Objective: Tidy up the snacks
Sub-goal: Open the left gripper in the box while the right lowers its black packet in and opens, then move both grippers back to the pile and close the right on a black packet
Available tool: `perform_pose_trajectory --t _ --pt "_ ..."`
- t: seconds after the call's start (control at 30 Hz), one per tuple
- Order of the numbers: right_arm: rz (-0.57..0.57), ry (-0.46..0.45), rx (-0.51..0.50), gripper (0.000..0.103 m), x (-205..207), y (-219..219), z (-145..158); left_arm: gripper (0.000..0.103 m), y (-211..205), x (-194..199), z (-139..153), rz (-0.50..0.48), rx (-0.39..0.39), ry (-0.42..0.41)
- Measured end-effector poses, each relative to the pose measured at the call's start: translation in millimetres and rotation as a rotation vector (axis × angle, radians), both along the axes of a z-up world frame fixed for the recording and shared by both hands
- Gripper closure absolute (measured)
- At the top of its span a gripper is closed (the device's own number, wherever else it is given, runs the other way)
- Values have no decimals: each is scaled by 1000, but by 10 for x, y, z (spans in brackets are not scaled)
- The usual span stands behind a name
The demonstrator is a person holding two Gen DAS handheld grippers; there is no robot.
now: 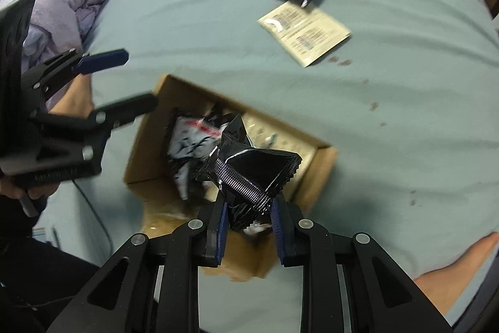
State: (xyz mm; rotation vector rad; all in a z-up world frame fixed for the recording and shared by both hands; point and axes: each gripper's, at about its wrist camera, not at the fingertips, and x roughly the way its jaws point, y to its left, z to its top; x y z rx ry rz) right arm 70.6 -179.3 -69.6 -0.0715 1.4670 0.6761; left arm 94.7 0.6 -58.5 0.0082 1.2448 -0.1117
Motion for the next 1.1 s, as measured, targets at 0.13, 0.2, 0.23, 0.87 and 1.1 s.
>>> perform_pose_trajectory --t 0.13,0.2,0.23,0.87,1.1 --pt "-86 34 21 80 98 -56 -120 25 65 6 12 21 -16 -1" --pt "-156 59 33 73 148 -131 -162 25 66 3 12 18 -13 0" --pt "-172 68 29 68 154 -158 -177 25 70 -1 15 15 -11 -1" --pt "-214 -76 -113 49 317 -364 30 25 250 72 31 86 18 -5" --pt "-250 -58 -87 49 579 -384 143 25 342 190 0 144 -82 61"
